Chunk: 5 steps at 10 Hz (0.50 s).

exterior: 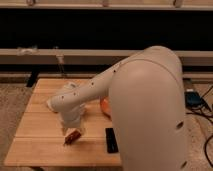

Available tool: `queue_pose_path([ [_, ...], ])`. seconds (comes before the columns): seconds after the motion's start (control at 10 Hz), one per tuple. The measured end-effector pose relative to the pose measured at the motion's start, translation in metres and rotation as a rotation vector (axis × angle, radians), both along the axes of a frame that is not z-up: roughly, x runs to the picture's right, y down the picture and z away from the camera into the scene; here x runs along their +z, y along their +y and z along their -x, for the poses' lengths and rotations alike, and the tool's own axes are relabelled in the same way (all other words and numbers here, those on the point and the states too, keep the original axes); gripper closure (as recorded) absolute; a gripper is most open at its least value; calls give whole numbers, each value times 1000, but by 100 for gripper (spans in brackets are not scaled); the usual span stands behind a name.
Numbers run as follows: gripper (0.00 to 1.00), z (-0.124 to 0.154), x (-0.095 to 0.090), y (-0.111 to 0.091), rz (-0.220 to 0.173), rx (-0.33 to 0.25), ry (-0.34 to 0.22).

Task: Drag the pepper across the table

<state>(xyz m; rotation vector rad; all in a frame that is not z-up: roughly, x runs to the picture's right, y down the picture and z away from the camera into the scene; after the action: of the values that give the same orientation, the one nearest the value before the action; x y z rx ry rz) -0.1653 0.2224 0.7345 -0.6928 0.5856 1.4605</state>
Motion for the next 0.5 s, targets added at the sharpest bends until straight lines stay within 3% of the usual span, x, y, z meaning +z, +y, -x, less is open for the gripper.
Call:
queue_pose_path([
  [0.5, 35, -8, 23, -1, 20, 39, 33],
])
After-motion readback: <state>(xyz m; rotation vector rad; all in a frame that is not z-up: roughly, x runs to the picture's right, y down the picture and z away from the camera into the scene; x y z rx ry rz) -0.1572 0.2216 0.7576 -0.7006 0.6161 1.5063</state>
